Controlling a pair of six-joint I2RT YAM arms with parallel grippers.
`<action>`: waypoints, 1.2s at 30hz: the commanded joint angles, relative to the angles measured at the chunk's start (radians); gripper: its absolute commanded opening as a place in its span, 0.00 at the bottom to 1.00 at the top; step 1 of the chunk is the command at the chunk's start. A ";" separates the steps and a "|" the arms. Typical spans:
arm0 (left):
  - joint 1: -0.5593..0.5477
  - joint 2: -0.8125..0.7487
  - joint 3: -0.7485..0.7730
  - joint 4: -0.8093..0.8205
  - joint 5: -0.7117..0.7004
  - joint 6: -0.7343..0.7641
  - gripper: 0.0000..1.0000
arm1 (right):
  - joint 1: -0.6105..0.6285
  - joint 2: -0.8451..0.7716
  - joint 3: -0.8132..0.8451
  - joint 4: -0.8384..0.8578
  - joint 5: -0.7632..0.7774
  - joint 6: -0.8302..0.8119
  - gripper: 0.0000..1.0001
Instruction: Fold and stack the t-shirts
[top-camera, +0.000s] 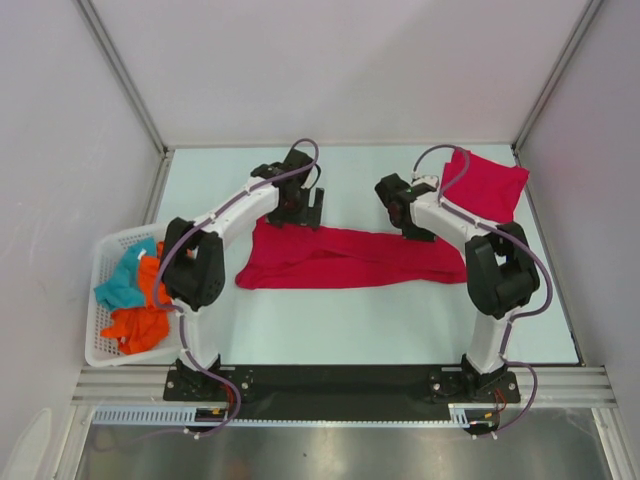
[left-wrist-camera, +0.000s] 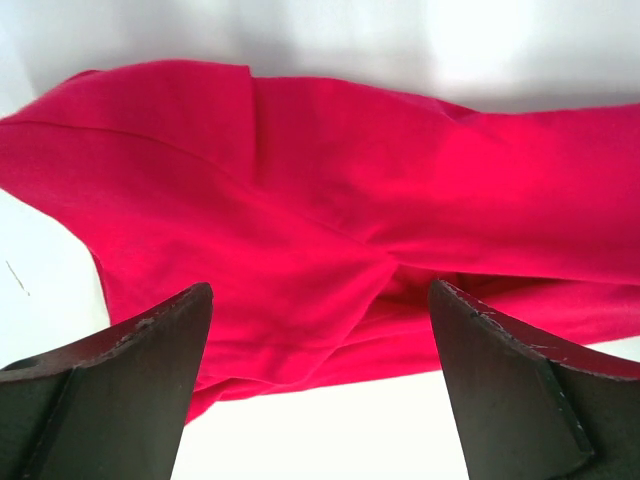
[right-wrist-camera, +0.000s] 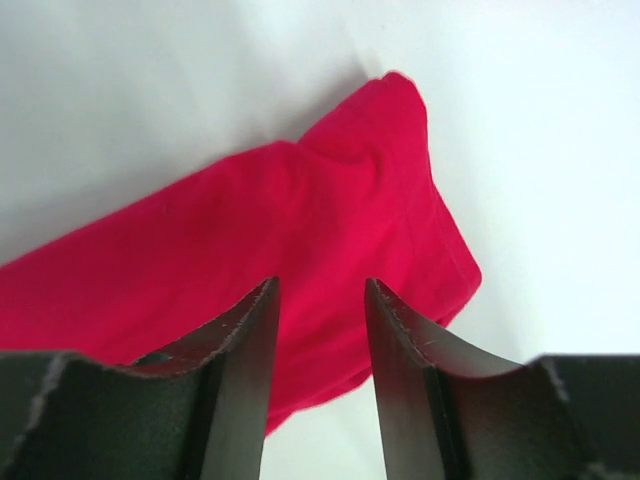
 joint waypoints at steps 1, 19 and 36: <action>-0.007 -0.020 0.043 0.001 0.010 -0.016 0.94 | -0.040 -0.013 0.010 0.071 -0.032 -0.018 0.46; -0.007 -0.058 -0.061 0.019 -0.013 -0.007 0.95 | -0.240 0.075 0.059 0.122 0.005 -0.064 0.48; -0.005 -0.063 -0.084 0.021 -0.025 -0.005 0.95 | -0.262 0.145 0.059 0.169 -0.023 -0.083 0.49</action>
